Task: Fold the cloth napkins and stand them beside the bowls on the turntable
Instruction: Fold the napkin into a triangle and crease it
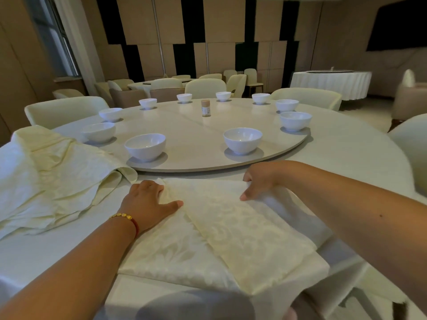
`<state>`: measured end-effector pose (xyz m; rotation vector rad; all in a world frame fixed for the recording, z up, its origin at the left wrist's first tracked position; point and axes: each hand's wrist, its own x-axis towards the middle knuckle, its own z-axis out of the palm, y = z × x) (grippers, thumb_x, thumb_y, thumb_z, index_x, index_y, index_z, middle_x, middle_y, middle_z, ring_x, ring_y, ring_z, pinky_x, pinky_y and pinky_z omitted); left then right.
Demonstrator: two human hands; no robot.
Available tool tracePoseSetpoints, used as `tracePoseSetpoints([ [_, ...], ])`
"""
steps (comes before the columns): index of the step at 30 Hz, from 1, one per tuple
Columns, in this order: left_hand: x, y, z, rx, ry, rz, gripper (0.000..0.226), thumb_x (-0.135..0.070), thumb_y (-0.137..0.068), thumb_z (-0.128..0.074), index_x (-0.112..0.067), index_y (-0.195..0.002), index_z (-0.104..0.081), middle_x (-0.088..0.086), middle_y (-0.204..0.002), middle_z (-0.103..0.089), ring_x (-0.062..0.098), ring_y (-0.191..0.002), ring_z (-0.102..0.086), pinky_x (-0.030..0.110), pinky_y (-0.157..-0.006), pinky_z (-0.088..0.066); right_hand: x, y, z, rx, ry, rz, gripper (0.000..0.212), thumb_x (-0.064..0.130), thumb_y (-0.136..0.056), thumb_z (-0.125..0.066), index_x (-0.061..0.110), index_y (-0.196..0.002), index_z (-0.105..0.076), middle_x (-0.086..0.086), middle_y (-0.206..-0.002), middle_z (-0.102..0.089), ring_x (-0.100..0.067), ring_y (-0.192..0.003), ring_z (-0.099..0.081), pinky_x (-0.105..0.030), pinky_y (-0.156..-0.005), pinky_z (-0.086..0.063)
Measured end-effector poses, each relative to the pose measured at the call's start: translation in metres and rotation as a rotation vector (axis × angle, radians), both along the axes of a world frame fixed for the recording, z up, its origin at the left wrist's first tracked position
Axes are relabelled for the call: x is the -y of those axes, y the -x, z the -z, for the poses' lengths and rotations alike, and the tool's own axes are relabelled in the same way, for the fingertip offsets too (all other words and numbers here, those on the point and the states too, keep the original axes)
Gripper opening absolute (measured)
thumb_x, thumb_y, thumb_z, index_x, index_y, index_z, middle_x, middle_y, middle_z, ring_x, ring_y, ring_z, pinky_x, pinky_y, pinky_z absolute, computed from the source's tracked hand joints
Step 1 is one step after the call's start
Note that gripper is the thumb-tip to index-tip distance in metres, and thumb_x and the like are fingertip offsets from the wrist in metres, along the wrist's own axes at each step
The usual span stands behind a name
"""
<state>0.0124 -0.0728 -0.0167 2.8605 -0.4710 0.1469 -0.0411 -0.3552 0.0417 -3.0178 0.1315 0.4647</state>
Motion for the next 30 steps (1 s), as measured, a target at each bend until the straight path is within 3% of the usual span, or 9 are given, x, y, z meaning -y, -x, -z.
tracePoseSetpoints([
  [1,0.000,0.000,-0.001,0.002,0.003,-0.001,0.077,-0.071,-0.079,-0.051,-0.019,-0.136,-0.045,0.002,-0.143,-0.039,0.025,-0.131,-0.031,0.036,-0.108,-0.031,0.009,0.007,-0.006,-0.033,0.016,0.005,0.033,0.052,-0.084,-0.065,0.027,-0.071,-0.048,0.011,-0.075,-0.049,-0.013,-0.073,-0.049,-0.024,-0.064,-0.039],
  [5,0.000,0.001,-0.002,0.001,0.014,-0.012,0.077,-0.069,-0.080,-0.053,-0.018,-0.137,-0.045,0.003,-0.144,-0.039,0.026,-0.132,-0.030,0.037,-0.108,-0.030,0.056,0.029,-0.019,-0.165,-0.101,0.116,0.023,0.037,-0.083,-0.073,0.018,-0.075,-0.063,0.002,-0.076,-0.061,-0.016,-0.070,-0.059,-0.022,-0.061,-0.048],
  [10,0.002,0.002,-0.004,-0.012,0.008,-0.016,0.080,-0.071,-0.078,-0.051,-0.017,-0.137,-0.047,0.005,-0.142,-0.041,0.027,-0.131,-0.032,0.039,-0.107,-0.031,0.114,0.051,-0.017,-0.223,-0.188,0.314,0.025,0.025,-0.079,-0.079,0.010,-0.073,-0.060,-0.003,-0.064,-0.058,-0.019,-0.060,-0.055,-0.028,-0.060,-0.050],
  [15,0.002,0.003,-0.006,-0.017,0.001,-0.016,0.079,-0.069,-0.079,-0.052,-0.017,-0.138,-0.046,0.006,-0.144,-0.040,0.029,-0.132,-0.031,0.039,-0.109,-0.029,0.134,0.059,-0.025,-0.292,-0.266,0.401,0.015,0.010,-0.080,-0.076,0.009,-0.088,-0.062,-0.007,-0.080,-0.066,-0.021,-0.073,-0.062,-0.028,-0.064,-0.053],
  [19,0.001,0.004,-0.007,-0.024,0.004,-0.014,0.082,-0.072,-0.077,-0.051,-0.018,-0.139,-0.045,0.004,-0.145,-0.039,0.027,-0.134,-0.029,0.038,-0.110,-0.028,0.124,0.053,-0.040,-0.120,-0.671,0.353,0.017,0.002,-0.087,-0.063,0.014,-0.097,-0.069,-0.005,-0.088,-0.069,-0.018,-0.077,-0.063,-0.029,-0.069,-0.052],
  [22,0.000,0.004,-0.006,-0.033,0.024,-0.013,0.082,-0.072,-0.077,-0.052,-0.019,-0.139,-0.044,0.003,-0.146,-0.038,0.026,-0.134,-0.028,0.037,-0.110,-0.028,0.090,0.035,-0.046,0.021,-1.129,0.408,0.012,0.007,-0.092,-0.057,0.006,-0.089,-0.069,-0.010,-0.083,-0.071,-0.019,-0.072,-0.069,-0.029,-0.072,-0.059],
  [24,-0.002,0.003,-0.006,-0.044,0.032,-0.006,0.081,-0.072,-0.077,-0.053,-0.020,-0.139,-0.043,0.002,-0.146,-0.037,0.025,-0.135,-0.028,0.037,-0.111,-0.028,0.059,0.017,-0.045,0.027,-1.310,0.439,0.026,0.014,-0.099,-0.047,-0.001,-0.090,-0.065,-0.017,-0.087,-0.073,-0.025,-0.074,-0.072,-0.035,-0.073,-0.060],
  [27,-0.005,-0.001,-0.004,-0.040,0.038,-0.002,0.070,-0.068,-0.083,-0.048,-0.019,-0.133,-0.050,0.003,-0.141,-0.042,0.025,-0.130,-0.033,0.036,-0.107,-0.032,0.014,-0.008,-0.037,-0.036,-1.449,0.484,0.034,0.012,-0.095,-0.028,-0.008,-0.106,-0.053,-0.028,-0.097,-0.070,-0.036,-0.084,-0.072,-0.043,-0.071,-0.060],
  [30,-0.007,-0.007,-0.002,-0.026,0.071,0.010,0.041,-0.050,-0.094,-0.031,-0.017,-0.096,-0.057,0.007,-0.115,-0.053,0.027,-0.110,-0.044,0.036,-0.092,-0.037,-0.024,-0.029,-0.021,-0.060,-1.413,0.430,0.032,0.004,-0.089,-0.030,-0.008,-0.112,-0.048,-0.027,-0.095,-0.070,-0.036,-0.087,-0.071,-0.043,-0.076,-0.058],
])
